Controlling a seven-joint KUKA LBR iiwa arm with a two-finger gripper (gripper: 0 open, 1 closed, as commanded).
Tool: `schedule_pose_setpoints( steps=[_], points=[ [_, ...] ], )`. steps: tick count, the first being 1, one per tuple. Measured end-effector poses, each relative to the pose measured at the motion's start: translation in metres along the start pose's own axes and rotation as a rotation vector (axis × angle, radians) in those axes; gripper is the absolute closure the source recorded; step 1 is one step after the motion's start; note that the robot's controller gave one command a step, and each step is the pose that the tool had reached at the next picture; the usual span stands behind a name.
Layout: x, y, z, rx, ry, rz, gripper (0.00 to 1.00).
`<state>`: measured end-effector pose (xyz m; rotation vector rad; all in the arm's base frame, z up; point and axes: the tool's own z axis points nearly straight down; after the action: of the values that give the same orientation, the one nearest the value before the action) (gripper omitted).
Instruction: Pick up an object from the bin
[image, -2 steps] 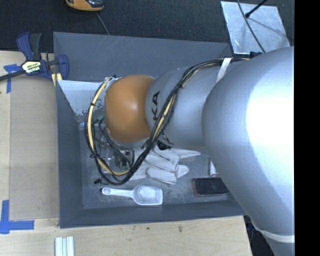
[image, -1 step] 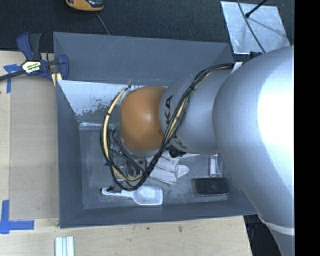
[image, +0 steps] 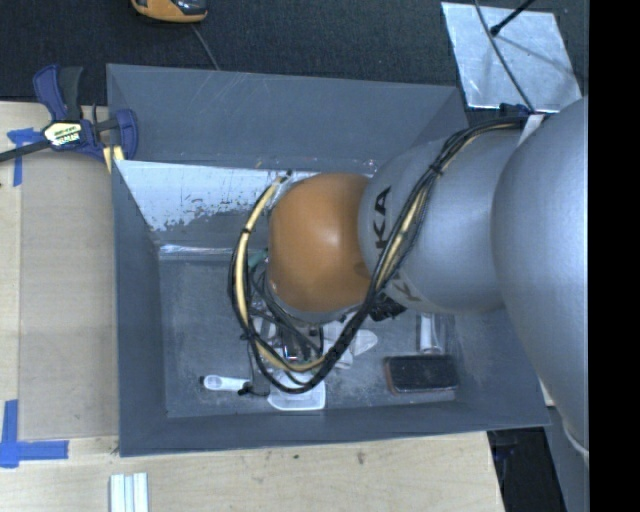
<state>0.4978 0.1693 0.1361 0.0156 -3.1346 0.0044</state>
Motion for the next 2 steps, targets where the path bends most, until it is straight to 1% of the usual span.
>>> schedule_pose_setpoints(
  steps=[1, 2],
  points=[
    [-0.001, -0.010, -0.028, -0.005, -0.014, 0.034, 0.00],
    [0.008, -0.052, 0.004, -0.003, -0.010, -0.037, 0.00]
  ],
)
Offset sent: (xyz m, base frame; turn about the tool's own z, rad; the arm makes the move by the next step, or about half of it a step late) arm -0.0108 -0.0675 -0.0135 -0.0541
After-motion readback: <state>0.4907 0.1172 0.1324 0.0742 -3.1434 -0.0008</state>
